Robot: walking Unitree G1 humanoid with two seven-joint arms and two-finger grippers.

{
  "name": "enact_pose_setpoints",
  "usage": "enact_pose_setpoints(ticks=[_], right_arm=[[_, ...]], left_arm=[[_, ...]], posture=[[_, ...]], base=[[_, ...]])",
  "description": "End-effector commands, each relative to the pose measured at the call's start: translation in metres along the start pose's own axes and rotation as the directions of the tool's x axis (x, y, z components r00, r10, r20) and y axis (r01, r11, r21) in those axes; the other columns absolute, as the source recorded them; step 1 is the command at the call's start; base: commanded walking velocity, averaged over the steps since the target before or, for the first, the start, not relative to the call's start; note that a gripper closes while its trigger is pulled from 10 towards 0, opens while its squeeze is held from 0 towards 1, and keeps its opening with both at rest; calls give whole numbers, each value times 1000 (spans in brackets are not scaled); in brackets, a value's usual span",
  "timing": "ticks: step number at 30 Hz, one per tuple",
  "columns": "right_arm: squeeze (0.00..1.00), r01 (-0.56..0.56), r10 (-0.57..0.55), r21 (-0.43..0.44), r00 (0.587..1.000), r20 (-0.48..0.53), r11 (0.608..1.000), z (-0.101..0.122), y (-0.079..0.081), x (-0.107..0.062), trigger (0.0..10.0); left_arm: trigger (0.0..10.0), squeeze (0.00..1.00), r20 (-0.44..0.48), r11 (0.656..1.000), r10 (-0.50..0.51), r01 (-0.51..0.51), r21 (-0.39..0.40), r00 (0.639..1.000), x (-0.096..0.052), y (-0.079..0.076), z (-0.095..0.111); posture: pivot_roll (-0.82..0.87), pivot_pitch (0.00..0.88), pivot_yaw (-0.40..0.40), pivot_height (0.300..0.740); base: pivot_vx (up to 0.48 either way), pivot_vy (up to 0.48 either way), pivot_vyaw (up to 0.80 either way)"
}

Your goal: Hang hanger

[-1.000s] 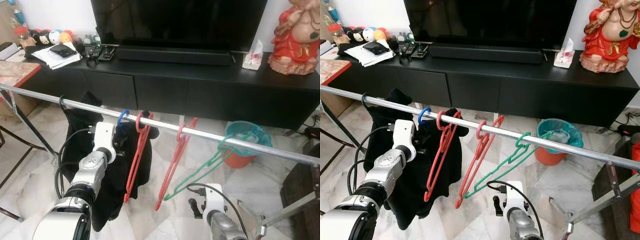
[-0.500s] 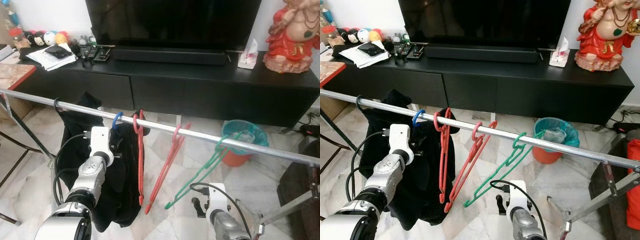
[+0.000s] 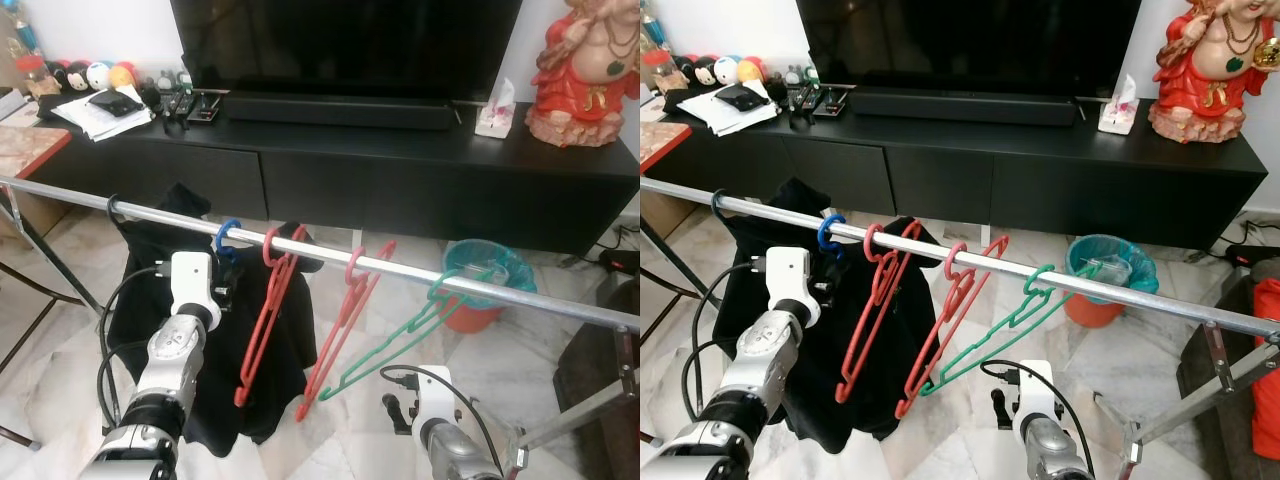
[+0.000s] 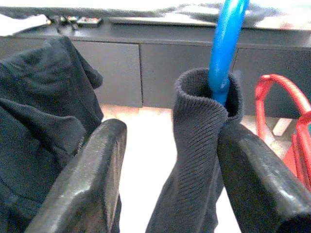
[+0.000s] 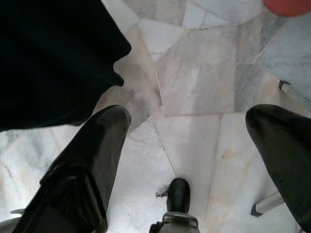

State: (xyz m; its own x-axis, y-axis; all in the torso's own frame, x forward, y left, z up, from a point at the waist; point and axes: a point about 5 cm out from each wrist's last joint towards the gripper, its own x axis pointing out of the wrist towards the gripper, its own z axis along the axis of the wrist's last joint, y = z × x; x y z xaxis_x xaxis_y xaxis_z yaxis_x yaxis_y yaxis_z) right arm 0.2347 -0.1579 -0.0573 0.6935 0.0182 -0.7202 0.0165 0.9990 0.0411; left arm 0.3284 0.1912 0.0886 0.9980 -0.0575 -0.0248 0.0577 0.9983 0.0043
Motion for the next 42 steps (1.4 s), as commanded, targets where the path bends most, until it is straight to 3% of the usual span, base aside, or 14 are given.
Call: enact_pose_setpoints(ticks=[1,4,7,8,9,11,17,21,22,23,26,27,31,42], right_arm=[[0,-2,2,6,1000,5,1000,-1,0,0,10000],[0,-1,1,7,1000,5,1000,-1,-1,0,10000],[0,2,-2,10,1000,9,1000,0,-1,0,10000],[0,4,-4,11,1000,10,1000,0,-2,0,10000],[0,8,-8,11,1000,10,1000,1,-3,0,10000],[0,14,-14,13,1000,10,1000,1,-4,0,10000],[0,21,-21,19,1000,12,1000,1,-4,0,10000],[0,33,-33,18,999,7,999,-1,-5,-1,10000],[0,35,-36,17,999,5,999,-1,-5,-1,10000],[0,36,-36,18,999,4,999,-1,-5,-1,10000],[0,38,-39,18,999,2,999,-2,-5,-1,10000],[0,43,-43,13,999,-3,999,-2,-6,-1,10000],[0,61,-60,12,998,-21,998,-6,-8,-2,10000],[0,94,-91,39,993,-72,995,-23,-24,-7,10000]], left_arm=[[10000,1000,6,1000,19,-19,4,1000,-5,7,2],[10000,1000,18,998,31,-32,45,999,-16,10,2],[10000,1000,47,991,114,-117,72,992,-38,19,-2],[10000,541,48,987,123,-128,96,991,-43,20,-4],[10000,4,28,978,158,-160,135,987,-54,22,-14],[10000,0,-24,957,249,-242,158,968,-73,30,-31],[10000,0,-126,924,309,-266,276,943,-99,39,-60],[10000,0,-367,876,412,-252,411,834,-129,58,-108],[10000,0,-443,875,432,-246,418,786,-141,63,-122],[10000,0,-461,875,434,-241,420,774,-144,63,-126],[10000,0,-491,881,423,-219,418,762,-146,62,-131],[10000,0,-564,908,372,-163,387,737,-148,56,-142],[10000,0,-661,939,312,-119,321,682,-150,44,-157],[10000,0,-744,966,254,-132,220,618,-145,28,-167]], posture=[[-32,0,23,740],[-32,0,23,740],[-32,0,23,740],[-29,0,22,740],[-29,0,22,740],[-30,0,23,740],[-28,0,18,740],[-26,0,18,740],[-31,0,19,740],[-31,0,19,740],[-31,0,19,740],[-28,0,15,740],[-32,0,15,740],[-41,0,16,740]], base=[[0,0,0],[0,0,0],[0,0,0],[0,0,0],[0,0,0],[0,0,0],[0,0,0],[0,0,0],[0,0,0],[0,0,0],[0,0,0],[0,0,0],[0,0,0],[0,0,0]])
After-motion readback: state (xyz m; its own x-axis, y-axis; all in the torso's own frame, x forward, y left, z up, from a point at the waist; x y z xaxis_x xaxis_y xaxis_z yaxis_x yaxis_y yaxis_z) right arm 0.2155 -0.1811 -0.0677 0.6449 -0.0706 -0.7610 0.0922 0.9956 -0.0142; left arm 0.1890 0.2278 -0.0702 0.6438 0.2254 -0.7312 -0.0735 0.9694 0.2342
